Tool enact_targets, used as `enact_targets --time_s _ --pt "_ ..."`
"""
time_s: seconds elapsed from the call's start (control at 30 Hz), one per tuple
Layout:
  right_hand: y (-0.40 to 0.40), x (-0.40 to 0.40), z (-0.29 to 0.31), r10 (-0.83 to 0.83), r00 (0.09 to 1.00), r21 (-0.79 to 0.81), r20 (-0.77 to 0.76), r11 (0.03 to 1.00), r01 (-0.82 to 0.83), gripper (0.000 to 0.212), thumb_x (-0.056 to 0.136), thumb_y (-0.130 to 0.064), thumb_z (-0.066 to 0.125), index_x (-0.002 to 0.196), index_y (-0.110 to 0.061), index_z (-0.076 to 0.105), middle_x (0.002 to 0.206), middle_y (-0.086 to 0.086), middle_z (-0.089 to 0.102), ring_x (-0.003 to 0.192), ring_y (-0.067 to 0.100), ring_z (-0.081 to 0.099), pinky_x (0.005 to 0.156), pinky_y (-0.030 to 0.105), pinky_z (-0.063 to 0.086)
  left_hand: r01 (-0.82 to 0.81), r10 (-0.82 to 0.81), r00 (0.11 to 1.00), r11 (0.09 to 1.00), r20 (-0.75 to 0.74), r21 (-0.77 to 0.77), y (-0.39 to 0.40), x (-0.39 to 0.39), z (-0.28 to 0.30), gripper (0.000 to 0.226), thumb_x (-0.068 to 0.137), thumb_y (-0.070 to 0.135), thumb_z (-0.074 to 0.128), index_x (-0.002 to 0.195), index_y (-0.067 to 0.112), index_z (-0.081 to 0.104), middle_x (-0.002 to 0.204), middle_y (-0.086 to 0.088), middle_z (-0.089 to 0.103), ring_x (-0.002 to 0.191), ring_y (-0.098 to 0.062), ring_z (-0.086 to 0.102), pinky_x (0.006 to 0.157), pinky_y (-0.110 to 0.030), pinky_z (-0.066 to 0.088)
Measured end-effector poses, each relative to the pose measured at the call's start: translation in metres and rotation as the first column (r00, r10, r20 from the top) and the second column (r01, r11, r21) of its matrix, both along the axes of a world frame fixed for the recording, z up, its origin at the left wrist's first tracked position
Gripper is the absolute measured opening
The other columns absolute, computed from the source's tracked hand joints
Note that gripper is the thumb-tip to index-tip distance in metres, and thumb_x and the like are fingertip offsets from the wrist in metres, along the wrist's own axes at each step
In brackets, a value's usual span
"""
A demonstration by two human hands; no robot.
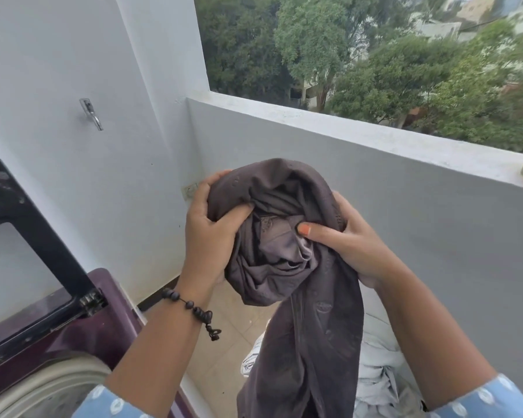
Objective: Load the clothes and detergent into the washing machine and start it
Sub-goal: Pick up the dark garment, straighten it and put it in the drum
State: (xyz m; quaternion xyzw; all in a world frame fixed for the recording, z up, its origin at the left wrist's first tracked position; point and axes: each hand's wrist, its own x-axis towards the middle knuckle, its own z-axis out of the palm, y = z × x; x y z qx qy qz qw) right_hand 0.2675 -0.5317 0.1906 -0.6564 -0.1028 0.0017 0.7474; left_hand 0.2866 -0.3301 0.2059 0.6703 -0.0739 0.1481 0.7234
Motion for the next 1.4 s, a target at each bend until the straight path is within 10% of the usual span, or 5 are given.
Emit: enact_targets --time_s 0.33,0.53,0.8,1.0,1.4 --pt "-0.023 0.012 0.013 -0.027 0.975 -0.199 0.221 0.977 0.072 0.033 0.083 0.019 0.061 0.105 -0.005 0.069 0.100 0.022 0.071 0.089 0.025 0.067 0.086 0.052 0.054 0.343 -0.266 0.932 0.868 -0.247 0.358 0.015 -0.007 0.016 0.107 0.059 0.050 0.089 0.145 0.049 0.026 0.151 0.012 0.037 0.133 0.001 0.043 0.090 -0.012 0.043" --pt "-0.028 0.014 0.033 0.216 0.927 -0.546 0.306 0.838 -0.015 0.035 0.083 0.004 0.071 0.115 -0.011 0.068 0.102 0.004 0.075 0.096 0.020 0.071 0.085 0.041 0.057 0.372 -0.344 0.908 0.397 -0.240 0.839 -0.014 -0.010 0.041 0.130 0.054 0.059 0.087 0.142 0.064 -0.009 0.153 0.010 0.035 0.137 -0.012 0.040 0.115 -0.042 0.033" --pt "-0.065 0.020 0.045 0.284 0.919 -0.541 0.273 0.835 -0.097 0.079 0.075 -0.010 0.080 0.142 -0.030 0.043 0.126 -0.001 0.062 0.114 0.011 0.063 0.101 0.030 0.048 0.269 -0.266 0.960 0.773 -0.092 0.575 -0.052 0.007 0.033 0.057 0.057 0.020 0.081 0.111 0.028 0.064 0.101 0.006 0.075 0.095 -0.012 0.071 0.088 -0.036 0.055" --pt "-0.109 0.034 0.021 0.399 0.915 -0.500 -0.062 0.781 -0.375 0.123 0.057 -0.047 0.091 0.151 -0.044 0.012 0.147 -0.024 0.037 0.130 -0.007 0.045 0.114 0.032 0.037 0.176 -0.170 0.984 0.937 -0.046 0.303 -0.079 0.017 0.039 0.042 0.064 0.010 0.079 0.103 0.022 0.068 0.096 0.001 0.077 0.091 -0.015 0.072 0.085 -0.034 0.058" --pt "-0.118 0.044 -0.027 0.511 0.853 0.146 -0.109 0.857 -0.494 0.101 0.065 -0.034 0.089 0.148 -0.023 0.033 0.144 0.009 0.052 0.129 0.032 0.053 0.103 0.048 0.047 -0.241 0.222 0.967 0.955 -0.126 -0.174 -0.103 0.022 0.039 0.017 0.082 0.000 0.071 0.097 0.008 0.066 0.084 -0.007 0.069 0.077 -0.019 0.066 0.066 -0.027 0.057"
